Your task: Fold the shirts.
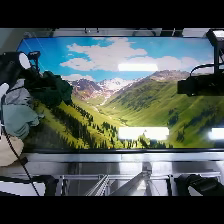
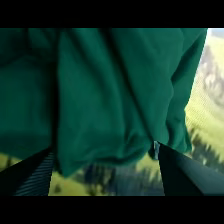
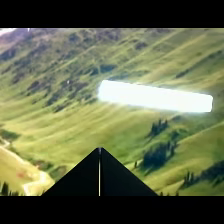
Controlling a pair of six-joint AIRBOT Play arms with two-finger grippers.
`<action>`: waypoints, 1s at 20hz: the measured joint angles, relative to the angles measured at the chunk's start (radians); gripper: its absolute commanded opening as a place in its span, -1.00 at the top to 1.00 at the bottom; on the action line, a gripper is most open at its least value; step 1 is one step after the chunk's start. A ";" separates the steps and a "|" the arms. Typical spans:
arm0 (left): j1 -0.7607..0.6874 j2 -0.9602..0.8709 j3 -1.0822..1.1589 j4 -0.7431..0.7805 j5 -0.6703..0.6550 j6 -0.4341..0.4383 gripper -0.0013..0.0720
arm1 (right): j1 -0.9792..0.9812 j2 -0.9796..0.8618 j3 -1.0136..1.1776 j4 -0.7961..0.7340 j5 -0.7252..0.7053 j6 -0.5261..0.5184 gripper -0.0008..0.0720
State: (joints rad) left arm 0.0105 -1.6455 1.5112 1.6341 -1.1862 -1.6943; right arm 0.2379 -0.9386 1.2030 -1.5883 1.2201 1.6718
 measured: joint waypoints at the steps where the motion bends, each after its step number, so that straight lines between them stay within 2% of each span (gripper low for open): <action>1: -0.006 -0.016 -0.010 -0.002 0.034 -0.008 -1.00 | 0.000 -0.001 0.000 0.005 0.006 0.000 0.91; 2: -0.014 -0.031 -0.016 -0.004 0.062 -0.016 -0.93 | 0.000 -0.001 0.001 0.011 0.010 0.000 0.91; 3: -0.025 -0.045 -0.021 -0.007 0.086 -0.020 -0.57 | 0.000 -0.001 0.001 0.011 0.015 0.000 0.92; 4: -0.036 -0.056 -0.024 -0.006 0.100 -0.024 -0.05 | 0.000 -0.001 0.001 0.014 0.017 0.000 0.91; 5: -0.045 -0.060 -0.024 -0.005 0.108 -0.026 0.27 | 0.000 -0.001 0.001 0.016 0.018 0.000 0.91; 6: -0.053 -0.058 -0.018 0.001 0.111 -0.027 0.77 | 0.000 -0.001 0.002 0.018 0.021 0.000 0.91; 7: -0.059 -0.048 -0.005 0.004 0.113 -0.030 0.92 | 0.000 -0.001 0.002 0.018 0.021 0.000 0.92; 13: -0.142 0.159 0.187 0.019 0.130 0.019 0.93 | 0.000 0.056 0.043 0.019 -0.038 0.000 0.91; 16: -0.280 0.293 0.290 0.020 0.132 0.083 0.93 | 0.000 0.085 0.126 0.010 -0.060 0.000 0.91; 20: -0.542 0.395 0.341 0.014 0.142 0.197 0.91 | -0.001 0.100 0.224 -0.013 -0.071 0.000 0.91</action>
State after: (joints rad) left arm -0.5312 -1.2503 1.8526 1.6485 -1.0439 -1.4975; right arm 0.2371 -0.8383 1.4269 -1.6016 1.1492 1.6718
